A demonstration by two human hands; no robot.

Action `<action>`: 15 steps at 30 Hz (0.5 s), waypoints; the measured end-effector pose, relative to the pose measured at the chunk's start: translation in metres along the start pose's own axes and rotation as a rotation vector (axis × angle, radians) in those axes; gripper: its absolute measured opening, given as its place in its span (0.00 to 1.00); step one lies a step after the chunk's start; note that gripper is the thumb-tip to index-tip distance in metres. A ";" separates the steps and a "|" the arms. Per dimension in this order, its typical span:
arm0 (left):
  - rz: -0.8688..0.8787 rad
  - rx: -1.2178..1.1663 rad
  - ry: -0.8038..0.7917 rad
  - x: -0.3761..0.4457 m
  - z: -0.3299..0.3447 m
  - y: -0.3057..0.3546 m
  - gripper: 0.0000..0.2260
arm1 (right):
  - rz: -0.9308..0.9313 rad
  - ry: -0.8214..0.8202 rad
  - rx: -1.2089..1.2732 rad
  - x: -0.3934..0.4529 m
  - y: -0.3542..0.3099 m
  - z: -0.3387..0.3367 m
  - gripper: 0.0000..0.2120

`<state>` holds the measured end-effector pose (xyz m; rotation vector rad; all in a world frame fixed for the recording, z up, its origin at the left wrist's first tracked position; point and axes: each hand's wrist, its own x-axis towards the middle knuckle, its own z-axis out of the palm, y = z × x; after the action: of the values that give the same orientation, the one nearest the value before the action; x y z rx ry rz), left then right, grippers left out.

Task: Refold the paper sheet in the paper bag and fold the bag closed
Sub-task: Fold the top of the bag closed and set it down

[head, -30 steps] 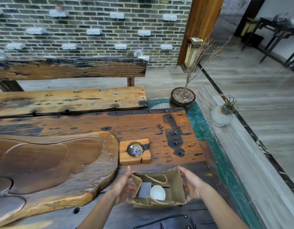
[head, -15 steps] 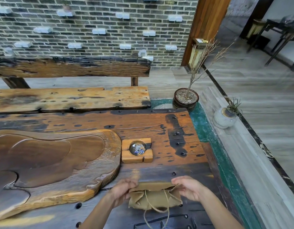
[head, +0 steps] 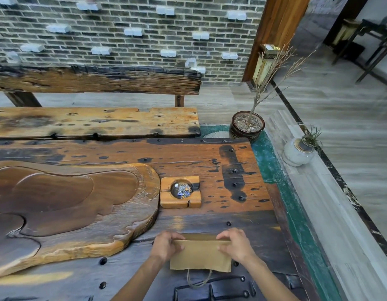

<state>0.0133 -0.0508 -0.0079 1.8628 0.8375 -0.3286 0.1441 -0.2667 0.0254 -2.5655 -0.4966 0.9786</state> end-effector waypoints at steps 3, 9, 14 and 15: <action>0.063 0.104 -0.085 0.004 0.007 0.010 0.17 | -0.116 -0.023 -0.127 0.003 -0.024 0.008 0.16; 0.073 0.102 -0.114 0.009 0.017 0.015 0.10 | -0.152 -0.008 -0.132 0.013 -0.050 0.024 0.12; 0.067 0.141 -0.054 0.008 0.014 0.013 0.05 | -0.100 0.025 -0.141 0.015 -0.037 0.018 0.11; 0.070 0.148 -0.046 0.009 0.013 0.011 0.07 | -0.082 0.024 -0.146 0.015 -0.033 0.016 0.11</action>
<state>0.0288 -0.0612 -0.0110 2.0089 0.7315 -0.3975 0.1369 -0.2280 0.0207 -2.6579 -0.6842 0.9129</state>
